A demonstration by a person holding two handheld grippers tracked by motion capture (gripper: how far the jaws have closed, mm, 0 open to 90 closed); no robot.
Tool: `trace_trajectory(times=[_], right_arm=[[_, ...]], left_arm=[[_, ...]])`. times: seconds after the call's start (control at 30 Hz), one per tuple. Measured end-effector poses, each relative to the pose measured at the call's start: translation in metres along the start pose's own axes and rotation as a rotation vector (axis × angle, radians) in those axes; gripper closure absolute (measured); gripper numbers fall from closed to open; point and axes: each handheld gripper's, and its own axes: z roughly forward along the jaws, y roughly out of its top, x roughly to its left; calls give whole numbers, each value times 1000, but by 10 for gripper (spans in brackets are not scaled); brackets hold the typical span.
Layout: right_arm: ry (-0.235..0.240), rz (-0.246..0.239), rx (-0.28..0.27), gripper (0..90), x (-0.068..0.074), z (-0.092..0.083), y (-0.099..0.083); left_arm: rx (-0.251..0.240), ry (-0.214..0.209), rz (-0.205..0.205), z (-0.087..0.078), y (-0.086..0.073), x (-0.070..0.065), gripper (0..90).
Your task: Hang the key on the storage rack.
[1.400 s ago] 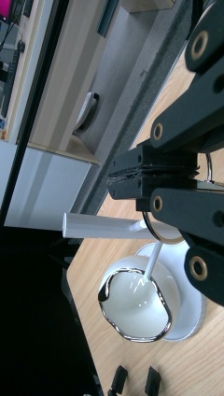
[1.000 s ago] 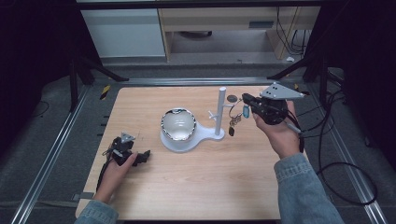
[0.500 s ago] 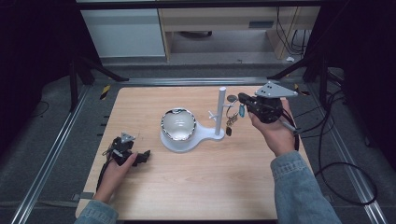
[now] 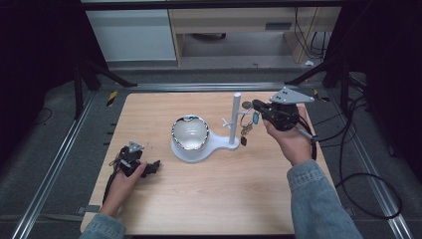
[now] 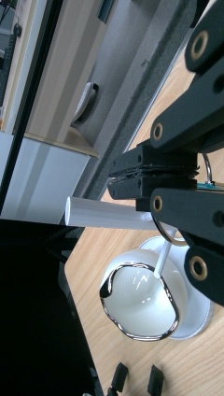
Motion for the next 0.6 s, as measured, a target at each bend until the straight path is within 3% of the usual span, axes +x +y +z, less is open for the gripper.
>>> trace_trajectory(times=[0.6], right_arm=[[9,8,12,892,-1,6,-3]], left_arm=[[0,0,0,0,0,0,0]])
